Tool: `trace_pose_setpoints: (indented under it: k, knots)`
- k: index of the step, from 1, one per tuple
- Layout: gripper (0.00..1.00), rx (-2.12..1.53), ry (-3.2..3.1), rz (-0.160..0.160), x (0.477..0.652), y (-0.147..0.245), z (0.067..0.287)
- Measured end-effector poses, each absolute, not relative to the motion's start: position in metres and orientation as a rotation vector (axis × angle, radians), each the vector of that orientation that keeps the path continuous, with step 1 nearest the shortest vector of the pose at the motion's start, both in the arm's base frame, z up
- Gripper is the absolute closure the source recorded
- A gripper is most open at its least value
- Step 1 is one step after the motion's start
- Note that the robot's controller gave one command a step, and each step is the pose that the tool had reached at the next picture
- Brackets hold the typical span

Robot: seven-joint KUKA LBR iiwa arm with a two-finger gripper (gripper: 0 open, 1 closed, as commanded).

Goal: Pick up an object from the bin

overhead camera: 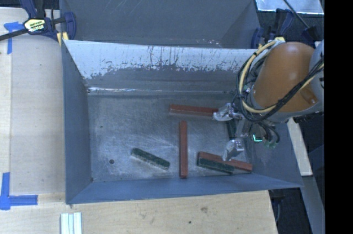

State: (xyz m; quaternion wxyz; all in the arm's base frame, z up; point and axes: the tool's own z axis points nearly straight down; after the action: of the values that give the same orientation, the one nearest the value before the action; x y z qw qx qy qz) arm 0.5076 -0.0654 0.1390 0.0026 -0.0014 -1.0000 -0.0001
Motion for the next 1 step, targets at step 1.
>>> trace_pose_setpoints:
  k: [1]
  knots:
    - [0.0,-0.001,-3.144,0.001,0.5096,-0.0654,0.1427]
